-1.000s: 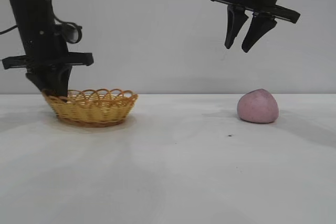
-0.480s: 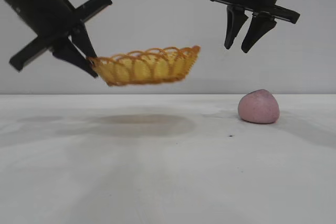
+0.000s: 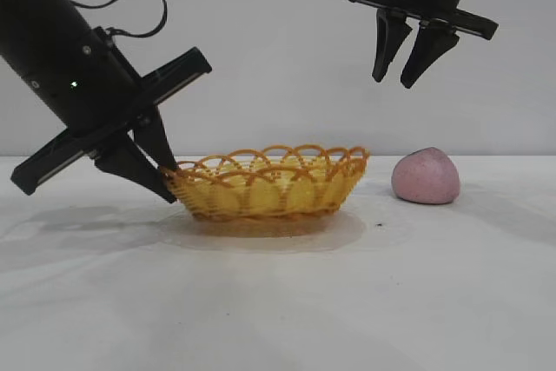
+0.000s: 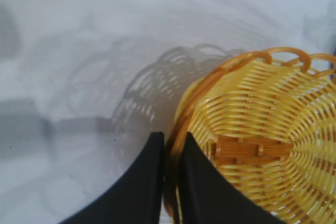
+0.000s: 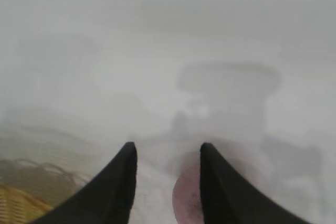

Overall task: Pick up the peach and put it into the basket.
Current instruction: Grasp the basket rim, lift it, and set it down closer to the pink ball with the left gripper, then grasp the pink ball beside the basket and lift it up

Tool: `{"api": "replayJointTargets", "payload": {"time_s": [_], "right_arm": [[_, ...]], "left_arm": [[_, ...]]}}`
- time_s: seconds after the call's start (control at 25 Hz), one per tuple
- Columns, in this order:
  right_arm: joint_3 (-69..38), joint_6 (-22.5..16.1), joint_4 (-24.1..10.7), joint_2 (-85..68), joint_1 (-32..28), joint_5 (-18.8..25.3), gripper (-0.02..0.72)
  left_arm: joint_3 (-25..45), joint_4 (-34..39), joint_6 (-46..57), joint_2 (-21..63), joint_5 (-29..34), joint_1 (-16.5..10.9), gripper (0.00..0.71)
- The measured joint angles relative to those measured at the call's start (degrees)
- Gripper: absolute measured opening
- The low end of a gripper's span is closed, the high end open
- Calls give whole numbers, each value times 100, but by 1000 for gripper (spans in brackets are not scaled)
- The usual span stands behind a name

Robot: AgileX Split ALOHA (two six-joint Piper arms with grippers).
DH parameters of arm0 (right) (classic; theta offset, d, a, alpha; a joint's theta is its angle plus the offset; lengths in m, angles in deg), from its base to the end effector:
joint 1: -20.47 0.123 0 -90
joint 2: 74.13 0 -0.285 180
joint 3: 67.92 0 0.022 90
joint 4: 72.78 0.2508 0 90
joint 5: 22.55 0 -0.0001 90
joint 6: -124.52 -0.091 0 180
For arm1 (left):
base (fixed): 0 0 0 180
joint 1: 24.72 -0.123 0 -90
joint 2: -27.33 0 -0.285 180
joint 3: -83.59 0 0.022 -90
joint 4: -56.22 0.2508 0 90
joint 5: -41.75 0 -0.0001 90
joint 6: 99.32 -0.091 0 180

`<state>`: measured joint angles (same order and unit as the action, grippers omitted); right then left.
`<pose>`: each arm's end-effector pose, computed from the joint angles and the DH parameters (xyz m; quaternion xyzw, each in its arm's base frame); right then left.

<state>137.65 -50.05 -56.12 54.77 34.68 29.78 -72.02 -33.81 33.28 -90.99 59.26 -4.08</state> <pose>0.4469 0.1345 0.2284 -0.1035 0.9637 0.1463 0.1980 0.3246 -0.1516 0.1187 -0.1308 0.9285 -0.2886 0.1934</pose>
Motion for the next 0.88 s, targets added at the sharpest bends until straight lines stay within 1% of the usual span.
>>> {"api": "replayJointTargets", "payload": {"time_s": [0.12,0.16,0.2,0.24,0.32,0.4,0.48,0.56,0.6,0.64,0.68,0.72,0.8,0.84,0.88], "right_arm": [[0,0,10,0,0,0,247],[0,0,10,0,0,0,247],[0,0,12,0,0,2,247],[0,0,12,0,0,2,247],[0,0,22,0,0,2,247],[0,0,22,0,0,2,247],[0,0,46,0,0,2,247],[0,0,67,0,0,2,247],[0,0,78,0,0,2,247],[0,0,79,0,0,2,247],[0,0,79,0,0,2,247],[0,0,79,0,0,2,247],[0,0,79,0,0,12,247],[0,0,87,0,0,12,247],[0,0,90,0,0,12,247]], "left_arm": [[50,124,0,92,13,-12,358],[133,136,0,178,18,-43,399],[222,136,0,283,18,-136,384],[358,159,0,387,41,-275,384],[662,246,-117,684,153,-649,384],[848,331,-521,990,475,-1151,384],[875,403,-948,1304,895,-1593,384],[838,650,-1094,1529,1108,-1957,384],[775,960,-1072,1592,1107,-2070,384],[705,1534,-871,1608,1077,-2175,384],[627,2355,-507,1619,1010,-2229,384],[579,3353,137,1629,945,-2257,384],[568,5126,1572,1629,897,-2270,384],[568,5874,2206,1629,897,-2270,384],[568,6437,2663,1653,882,-2270,384]]}}
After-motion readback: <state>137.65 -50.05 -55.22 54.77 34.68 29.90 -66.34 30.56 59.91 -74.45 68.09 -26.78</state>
